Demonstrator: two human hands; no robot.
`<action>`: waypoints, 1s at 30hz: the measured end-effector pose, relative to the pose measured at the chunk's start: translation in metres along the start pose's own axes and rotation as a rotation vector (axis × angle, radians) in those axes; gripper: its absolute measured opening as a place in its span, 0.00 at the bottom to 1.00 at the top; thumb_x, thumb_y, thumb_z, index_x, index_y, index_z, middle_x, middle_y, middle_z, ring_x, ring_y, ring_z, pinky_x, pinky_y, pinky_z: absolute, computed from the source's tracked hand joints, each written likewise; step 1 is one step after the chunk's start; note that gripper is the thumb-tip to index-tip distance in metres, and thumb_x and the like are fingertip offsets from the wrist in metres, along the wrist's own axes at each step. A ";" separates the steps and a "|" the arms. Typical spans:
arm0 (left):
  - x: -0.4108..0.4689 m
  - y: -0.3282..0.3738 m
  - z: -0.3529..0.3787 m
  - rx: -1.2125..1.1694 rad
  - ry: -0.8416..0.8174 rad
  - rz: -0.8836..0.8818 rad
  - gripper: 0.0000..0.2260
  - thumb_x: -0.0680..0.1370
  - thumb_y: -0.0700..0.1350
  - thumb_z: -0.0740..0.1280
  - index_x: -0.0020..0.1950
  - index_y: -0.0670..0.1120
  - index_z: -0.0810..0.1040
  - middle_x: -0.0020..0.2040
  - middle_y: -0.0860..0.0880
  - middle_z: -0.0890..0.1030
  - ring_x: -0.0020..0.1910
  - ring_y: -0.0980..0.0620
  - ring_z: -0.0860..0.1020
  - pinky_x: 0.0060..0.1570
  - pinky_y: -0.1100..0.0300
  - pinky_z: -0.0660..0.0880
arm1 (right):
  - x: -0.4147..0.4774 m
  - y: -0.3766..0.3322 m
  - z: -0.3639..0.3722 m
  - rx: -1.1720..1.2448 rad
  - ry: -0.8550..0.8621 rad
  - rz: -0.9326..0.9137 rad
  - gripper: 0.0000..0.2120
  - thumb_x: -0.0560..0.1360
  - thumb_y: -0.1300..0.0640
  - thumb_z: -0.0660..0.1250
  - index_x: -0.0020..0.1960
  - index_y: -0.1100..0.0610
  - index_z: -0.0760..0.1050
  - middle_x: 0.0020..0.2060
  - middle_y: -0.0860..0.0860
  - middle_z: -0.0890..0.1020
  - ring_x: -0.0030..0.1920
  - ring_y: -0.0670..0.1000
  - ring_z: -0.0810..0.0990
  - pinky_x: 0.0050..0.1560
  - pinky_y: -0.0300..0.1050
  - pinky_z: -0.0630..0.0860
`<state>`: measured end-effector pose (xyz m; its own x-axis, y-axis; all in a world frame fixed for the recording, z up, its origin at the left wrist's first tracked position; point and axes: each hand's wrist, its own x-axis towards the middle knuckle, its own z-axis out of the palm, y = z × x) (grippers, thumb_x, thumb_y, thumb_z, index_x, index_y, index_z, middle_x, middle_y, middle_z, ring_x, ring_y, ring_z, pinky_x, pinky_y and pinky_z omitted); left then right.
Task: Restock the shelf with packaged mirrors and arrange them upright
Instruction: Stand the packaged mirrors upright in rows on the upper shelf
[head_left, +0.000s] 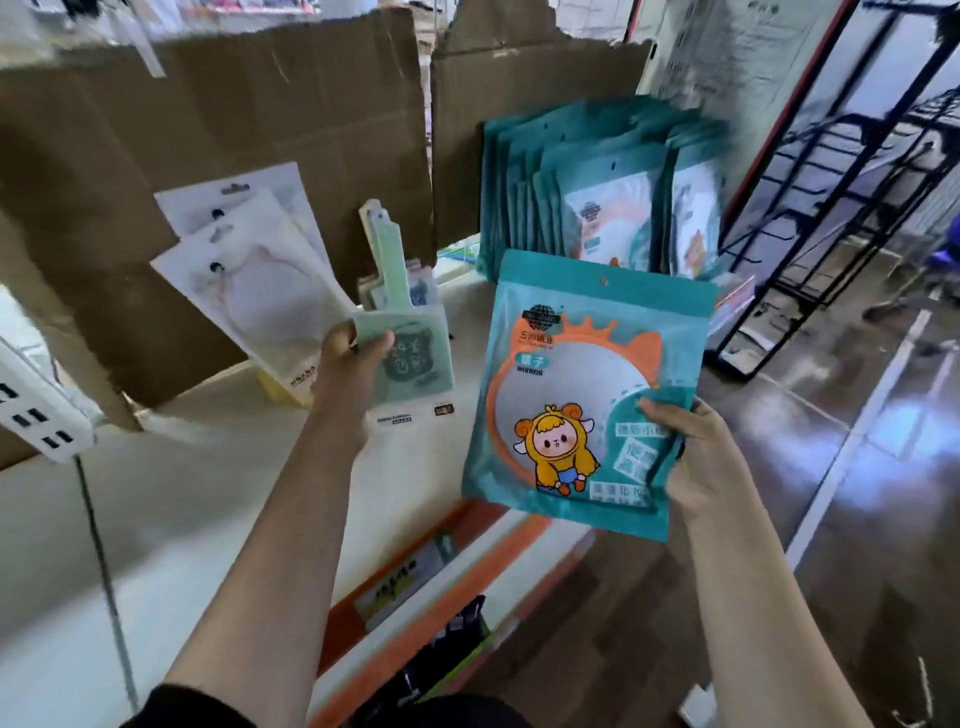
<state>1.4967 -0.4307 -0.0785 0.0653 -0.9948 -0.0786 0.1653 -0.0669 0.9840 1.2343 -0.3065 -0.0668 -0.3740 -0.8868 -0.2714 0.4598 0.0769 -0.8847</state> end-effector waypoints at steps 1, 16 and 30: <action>0.006 -0.006 0.007 0.017 0.020 -0.020 0.09 0.70 0.46 0.68 0.49 0.50 0.77 0.55 0.41 0.80 0.54 0.40 0.78 0.57 0.40 0.74 | 0.011 -0.002 -0.005 -0.008 -0.007 0.010 0.08 0.73 0.70 0.62 0.40 0.58 0.72 0.28 0.49 0.80 0.28 0.48 0.80 0.29 0.41 0.78; 0.076 -0.024 0.092 0.239 0.457 -0.016 0.11 0.78 0.39 0.65 0.59 0.47 0.71 0.56 0.47 0.78 0.54 0.47 0.78 0.50 0.55 0.76 | 0.170 -0.040 -0.011 -0.117 -0.436 0.133 0.18 0.55 0.62 0.72 0.44 0.61 0.74 0.30 0.51 0.82 0.31 0.50 0.82 0.31 0.42 0.79; 0.087 -0.029 0.125 0.994 0.963 -0.030 0.20 0.77 0.44 0.65 0.68 0.46 0.68 0.62 0.40 0.72 0.58 0.36 0.73 0.48 0.46 0.73 | 0.273 -0.072 -0.011 -0.156 -0.687 0.266 0.41 0.37 0.51 0.85 0.47 0.61 0.77 0.35 0.54 0.84 0.35 0.53 0.84 0.34 0.46 0.81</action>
<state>1.3742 -0.5250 -0.0936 0.7884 -0.5744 0.2200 -0.5584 -0.5185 0.6476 1.0904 -0.5487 -0.0812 0.3438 -0.9102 -0.2309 0.3263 0.3464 -0.8795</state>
